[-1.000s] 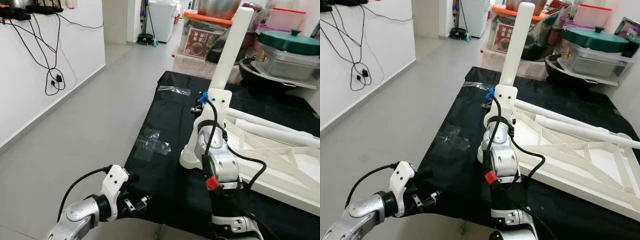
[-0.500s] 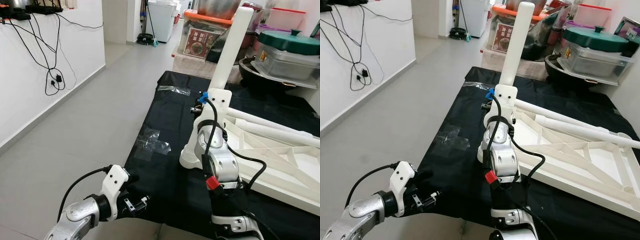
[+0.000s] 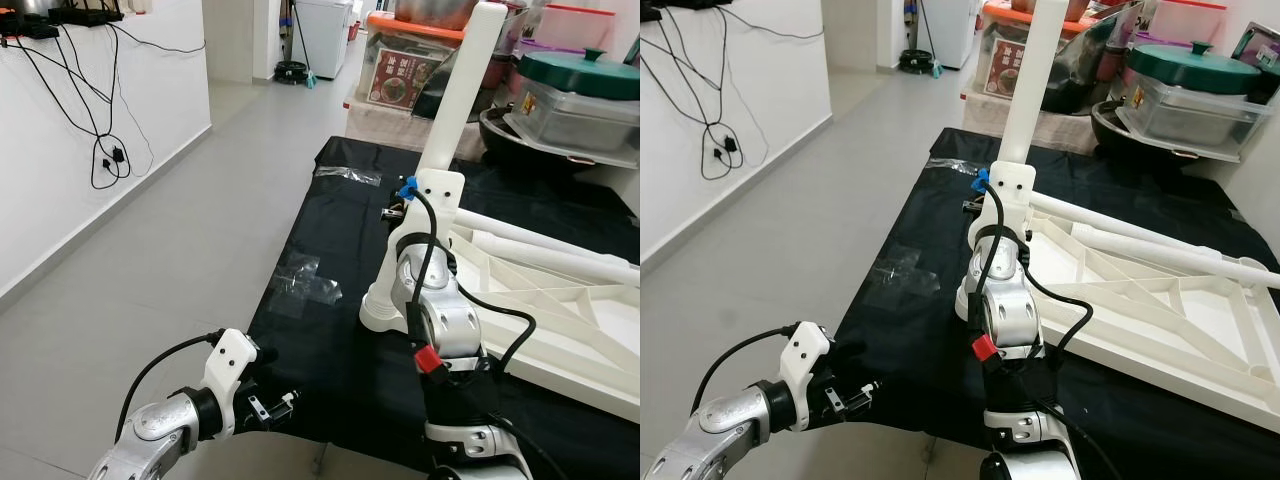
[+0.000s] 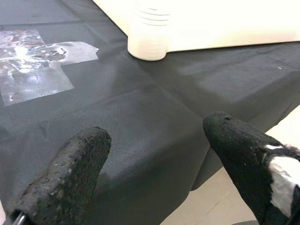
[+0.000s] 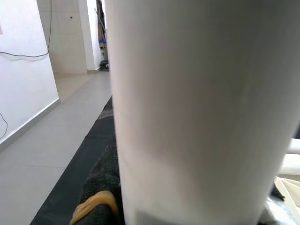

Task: Building children table

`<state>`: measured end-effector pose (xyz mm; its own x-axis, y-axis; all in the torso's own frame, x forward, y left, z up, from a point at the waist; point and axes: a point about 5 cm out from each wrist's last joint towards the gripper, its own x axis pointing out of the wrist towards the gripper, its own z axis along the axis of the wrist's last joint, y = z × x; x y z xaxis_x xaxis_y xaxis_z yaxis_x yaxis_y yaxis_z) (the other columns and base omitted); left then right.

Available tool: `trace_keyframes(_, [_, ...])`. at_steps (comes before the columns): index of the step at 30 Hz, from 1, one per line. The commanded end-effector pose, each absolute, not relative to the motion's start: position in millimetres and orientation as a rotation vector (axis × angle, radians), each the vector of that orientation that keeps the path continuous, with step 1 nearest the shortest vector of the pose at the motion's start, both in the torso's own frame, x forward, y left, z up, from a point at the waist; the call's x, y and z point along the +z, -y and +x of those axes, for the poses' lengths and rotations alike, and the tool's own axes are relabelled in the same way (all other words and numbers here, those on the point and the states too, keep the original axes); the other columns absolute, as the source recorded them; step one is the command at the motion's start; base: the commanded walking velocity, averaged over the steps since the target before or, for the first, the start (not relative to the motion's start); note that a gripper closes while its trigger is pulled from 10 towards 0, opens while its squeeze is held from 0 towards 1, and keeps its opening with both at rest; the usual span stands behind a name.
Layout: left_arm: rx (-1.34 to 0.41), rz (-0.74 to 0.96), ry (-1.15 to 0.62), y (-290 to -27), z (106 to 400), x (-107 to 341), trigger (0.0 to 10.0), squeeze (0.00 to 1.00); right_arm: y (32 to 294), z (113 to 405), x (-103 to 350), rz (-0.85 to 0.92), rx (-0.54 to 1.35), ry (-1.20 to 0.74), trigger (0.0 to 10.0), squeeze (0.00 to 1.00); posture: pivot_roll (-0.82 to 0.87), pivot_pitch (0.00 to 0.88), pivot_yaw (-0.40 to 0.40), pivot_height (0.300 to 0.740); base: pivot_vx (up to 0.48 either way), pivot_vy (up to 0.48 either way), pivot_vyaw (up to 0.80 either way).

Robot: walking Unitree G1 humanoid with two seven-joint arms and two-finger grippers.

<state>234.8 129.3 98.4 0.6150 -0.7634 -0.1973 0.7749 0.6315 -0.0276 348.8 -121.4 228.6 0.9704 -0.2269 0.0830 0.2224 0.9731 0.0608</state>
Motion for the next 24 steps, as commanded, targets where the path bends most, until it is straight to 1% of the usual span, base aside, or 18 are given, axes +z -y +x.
trace_keyframes(1, [-0.894,0.068,-0.197,-128.1,235.9,97.7,10.0,0.0,136.3,349.0,225.3,0.032,-0.28,0.075,10.0,0.0,0.05,0.0,-0.115,0.74,0.0,0.0,0.0])
trace_keyframes(15, [-0.897,0.068,-0.199,-128.1,235.9,97.8,10.0,0.0,137.0,348.7,228.6,0.041,-0.278,0.088,10.0,0.0,0.05,0.0,-0.112,0.74,0.0,0.0,0.0])
trace_keyframes(16, [-0.898,0.069,-0.2,-128.1,235.8,97.5,10.0,0.0,136.7,348.6,229.6,0.041,-0.276,0.094,10.0,0.02,0.05,0.0,-0.111,0.74,0.0,0.0,0.0])
trace_keyframes(17, [-0.898,0.069,-0.2,-128.1,235.8,97.5,10.0,0.0,136.7,348.6,229.6,0.041,-0.276,0.094,10.0,0.02,0.05,0.0,-0.111,0.74,0.0,0.0,0.0])
trace_keyframes(18, [-0.899,0.069,-0.201,-127.9,235.7,97.4,10.0,0.0,136.4,348.4,230.9,0.041,-0.274,0.101,10.0,0.29,0.05,0.0,-0.11,0.74,0.0,0.0,0.0])
trace_keyframes(19, [-0.899,0.069,-0.202,-127.8,235.6,97.2,10.0,0.0,136.1,348.3,231.7,0.04,-0.272,0.106,10.0,0.29,0.05,0.0,-0.11,0.74,0.0,0.0,0.0])
trace_keyframes(20, [-0.9,0.069,-0.203,-127.8,235.5,97.0,10.0,0.0,135.7,348.2,232.5,0.041,-0.269,0.111,10.0,0.5,0.05,0.0,-0.109,0.74,0.0,0.0,0.0])
trace_keyframes(22, [-0.9,0.07,-0.203,-127.8,235.5,97.0,10.0,0.0,135.4,348.1,232.9,0.042,-0.268,0.113,10.0,0.5,0.05,0.0,-0.109,0.74,0.0,0.0,0.0])
trace_keyframes(23, [-0.901,0.069,-0.204,-127.8,235.5,96.9,10.0,0.0,135.1,347.8,233.6,0.045,-0.267,0.116,10.0,1.0,0.05,0.0,-0.109,0.74,0.0,0.0,0.0])
trace_keyframes(24, [-0.901,0.069,-0.204,-127.9,235.5,96.9,10.0,0.0,134.9,347.7,234.3,0.045,-0.265,0.119,10.0,1.0,0.05,0.0,-0.109,0.74,0.0,0.0,0.0])
